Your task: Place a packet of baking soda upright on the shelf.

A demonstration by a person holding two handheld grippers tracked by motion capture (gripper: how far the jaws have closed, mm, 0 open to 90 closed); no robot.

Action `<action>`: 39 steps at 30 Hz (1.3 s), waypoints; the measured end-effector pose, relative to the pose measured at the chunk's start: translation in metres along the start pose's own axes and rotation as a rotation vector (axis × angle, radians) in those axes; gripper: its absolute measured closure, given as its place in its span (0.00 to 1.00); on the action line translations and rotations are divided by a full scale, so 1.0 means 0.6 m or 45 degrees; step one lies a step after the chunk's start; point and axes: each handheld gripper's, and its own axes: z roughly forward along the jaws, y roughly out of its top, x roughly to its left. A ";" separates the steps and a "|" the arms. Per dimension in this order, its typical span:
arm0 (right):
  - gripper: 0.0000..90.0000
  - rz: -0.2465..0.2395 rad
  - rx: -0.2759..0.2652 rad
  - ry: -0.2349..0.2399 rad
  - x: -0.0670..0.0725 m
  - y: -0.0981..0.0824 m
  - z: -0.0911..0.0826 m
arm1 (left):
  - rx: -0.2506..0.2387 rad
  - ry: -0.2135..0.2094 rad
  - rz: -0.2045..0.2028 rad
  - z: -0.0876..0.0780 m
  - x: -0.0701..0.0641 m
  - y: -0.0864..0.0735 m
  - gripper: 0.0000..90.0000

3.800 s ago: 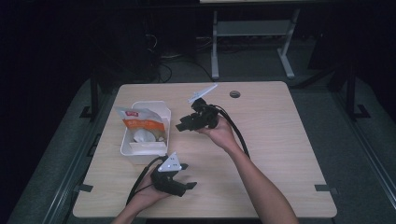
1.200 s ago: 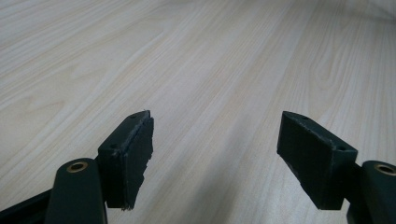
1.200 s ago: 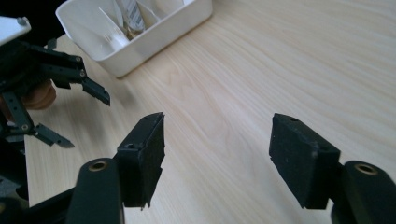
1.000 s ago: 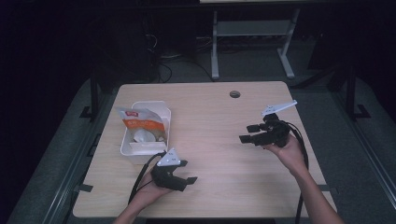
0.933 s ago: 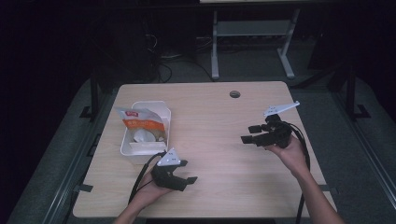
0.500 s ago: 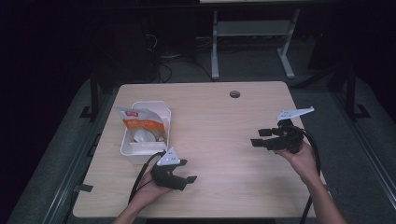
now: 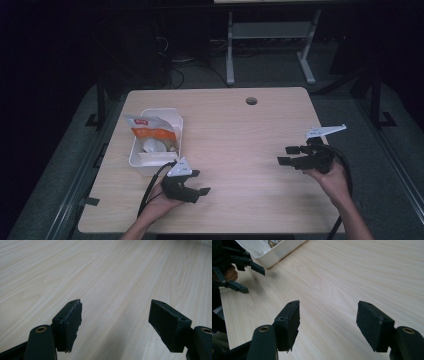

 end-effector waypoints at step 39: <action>0.37 0.064 0.017 -0.003 0.001 -0.093 -0.004 | 0.010 0.014 0.019 0.007 -0.003 0.000 0.29</action>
